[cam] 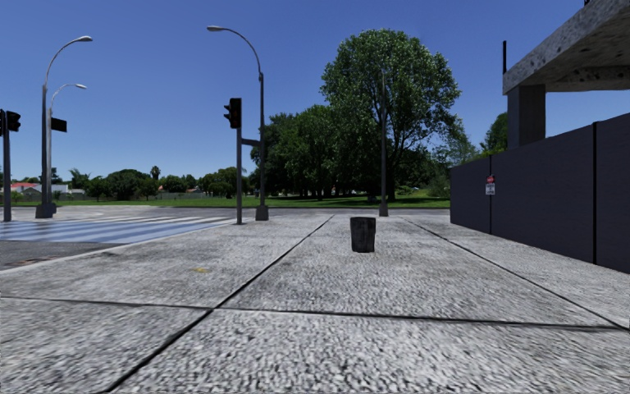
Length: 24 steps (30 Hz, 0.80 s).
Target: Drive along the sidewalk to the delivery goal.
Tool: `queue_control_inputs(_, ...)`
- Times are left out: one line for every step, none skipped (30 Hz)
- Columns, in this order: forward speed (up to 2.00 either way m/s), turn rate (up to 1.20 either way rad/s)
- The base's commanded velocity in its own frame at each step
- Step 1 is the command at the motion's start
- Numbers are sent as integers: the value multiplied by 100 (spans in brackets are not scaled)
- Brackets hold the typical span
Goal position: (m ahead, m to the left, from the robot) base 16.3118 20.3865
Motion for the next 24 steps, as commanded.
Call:
queue_control_inputs(200,0)
queue_control_inputs(200,1)
queue_control_inputs(200,19)
queue_control_inputs(200,19)
queue_control_inputs(200,27)
queue_control_inputs(200,29)
queue_control_inputs(200,29)
queue_control_inputs(200,29)
queue_control_inputs(200,30)
queue_control_inputs(200,30)
queue_control_inputs(200,30)
queue_control_inputs(200,30)
queue_control_inputs(200,30)
queue_control_inputs(200,30)
queue_control_inputs(200,30)
queue_control_inputs(200,30)
queue_control_inputs(200,30)
queue_control_inputs(200,30)
queue_control_inputs(200,30)
queue_control_inputs(200,30)
queue_control_inputs(200,30)
queue_control_inputs(200,30)
queue_control_inputs(200,34)
queue_control_inputs(200,34)
